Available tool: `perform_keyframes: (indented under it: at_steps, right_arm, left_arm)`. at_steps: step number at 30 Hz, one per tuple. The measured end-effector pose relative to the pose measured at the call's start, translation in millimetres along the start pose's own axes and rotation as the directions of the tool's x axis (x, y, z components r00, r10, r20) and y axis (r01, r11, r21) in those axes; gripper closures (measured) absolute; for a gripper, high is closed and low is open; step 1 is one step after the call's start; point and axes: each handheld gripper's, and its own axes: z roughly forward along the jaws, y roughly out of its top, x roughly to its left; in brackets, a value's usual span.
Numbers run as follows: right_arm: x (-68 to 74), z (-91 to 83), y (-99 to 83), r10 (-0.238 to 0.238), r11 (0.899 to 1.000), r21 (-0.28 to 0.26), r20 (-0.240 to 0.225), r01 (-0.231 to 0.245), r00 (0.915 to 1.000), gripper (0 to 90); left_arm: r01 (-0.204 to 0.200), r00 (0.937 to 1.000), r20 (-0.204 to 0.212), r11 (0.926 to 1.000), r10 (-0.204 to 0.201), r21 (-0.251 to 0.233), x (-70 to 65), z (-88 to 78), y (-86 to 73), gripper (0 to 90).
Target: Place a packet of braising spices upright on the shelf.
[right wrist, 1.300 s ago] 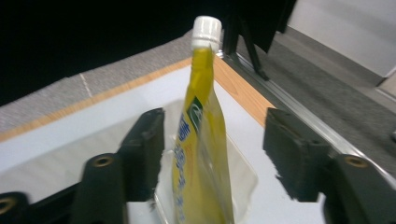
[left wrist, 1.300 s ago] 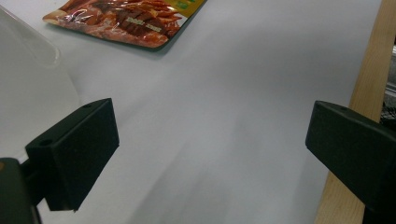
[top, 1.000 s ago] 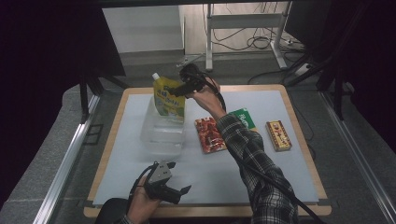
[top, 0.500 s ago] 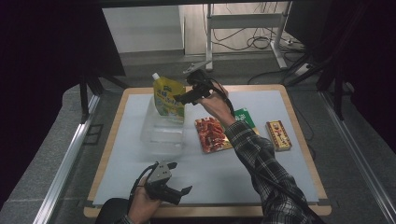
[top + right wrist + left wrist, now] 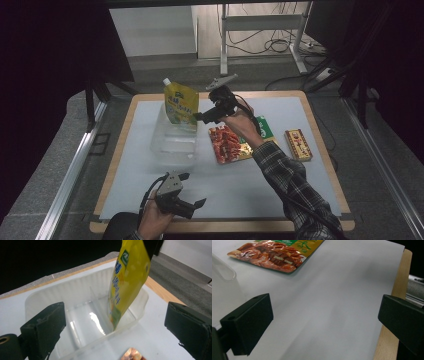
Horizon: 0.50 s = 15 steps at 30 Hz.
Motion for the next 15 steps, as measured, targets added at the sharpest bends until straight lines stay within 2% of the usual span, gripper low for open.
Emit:
perform_keyframes:
  at_steps: [6, 15]
  right_arm:
    - [4.7, -11.7, -16.9, -0.001, 1.000, 0.002, -0.015, 0.001, 0.9999, 3.4]
    - [11.0, -29.9, -40.8, 0.002, 1.000, -0.020, -0.019, -0.003, 0.9998, 3.3]
  left_arm:
    - [0.016, 0.9999, 0.005, 0.9998, -0.016, -0.014, 1.2, -0.2, -0.3, 0.0]
    - [-0.004, 0.9998, -0.017, 1.0000, 0.004, 0.009, -0.5, 3.3, -0.5, 0.0]
